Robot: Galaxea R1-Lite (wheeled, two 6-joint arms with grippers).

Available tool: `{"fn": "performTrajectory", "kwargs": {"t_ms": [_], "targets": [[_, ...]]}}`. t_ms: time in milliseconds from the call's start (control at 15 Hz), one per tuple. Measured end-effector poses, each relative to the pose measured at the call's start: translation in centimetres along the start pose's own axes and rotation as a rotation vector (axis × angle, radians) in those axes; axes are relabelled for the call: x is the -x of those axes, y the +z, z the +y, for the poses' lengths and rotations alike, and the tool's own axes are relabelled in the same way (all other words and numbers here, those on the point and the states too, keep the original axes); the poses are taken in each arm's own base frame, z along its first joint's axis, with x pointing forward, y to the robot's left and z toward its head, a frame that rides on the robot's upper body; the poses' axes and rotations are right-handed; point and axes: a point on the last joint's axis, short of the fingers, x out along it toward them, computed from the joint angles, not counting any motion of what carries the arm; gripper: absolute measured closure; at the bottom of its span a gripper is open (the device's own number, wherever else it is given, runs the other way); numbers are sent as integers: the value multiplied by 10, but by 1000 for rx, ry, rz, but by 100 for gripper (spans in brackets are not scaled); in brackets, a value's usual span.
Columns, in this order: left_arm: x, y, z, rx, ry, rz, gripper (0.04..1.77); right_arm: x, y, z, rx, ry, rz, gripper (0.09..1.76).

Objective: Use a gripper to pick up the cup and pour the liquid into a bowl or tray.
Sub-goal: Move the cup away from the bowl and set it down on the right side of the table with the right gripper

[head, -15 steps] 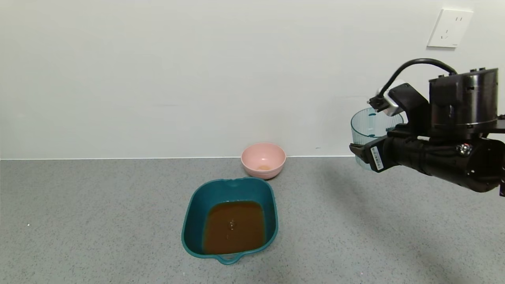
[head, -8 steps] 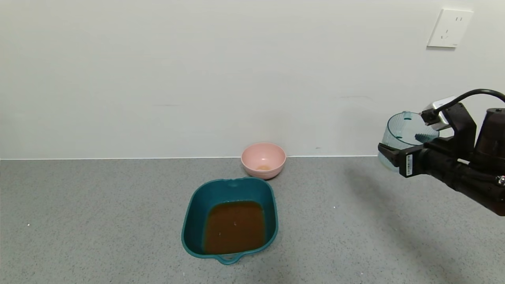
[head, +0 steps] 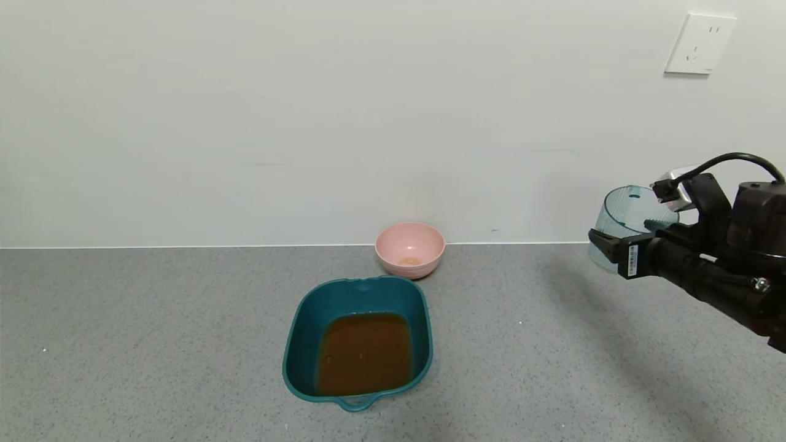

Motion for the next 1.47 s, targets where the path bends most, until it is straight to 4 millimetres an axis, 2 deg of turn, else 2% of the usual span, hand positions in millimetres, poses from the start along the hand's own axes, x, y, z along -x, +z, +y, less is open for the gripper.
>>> {"fn": "performTrajectory", "kwargs": {"t_ms": [200,467,733,1067,1467], "targets": [[0,0,0,0,0,0,9,-18,-9,-5,-16,-12,-27,49],[0,0,0,0,0,0,9,-40,-35,-12,-20,3,46,49],[0,0,0,0,0,0,9,-58,-60,-9,-19,9,126,49],[0,0,0,0,0,0,9,-68,-82,0,-18,33,197,49],[0,0,0,0,0,0,9,-73,-95,5,-10,46,239,49]]}}
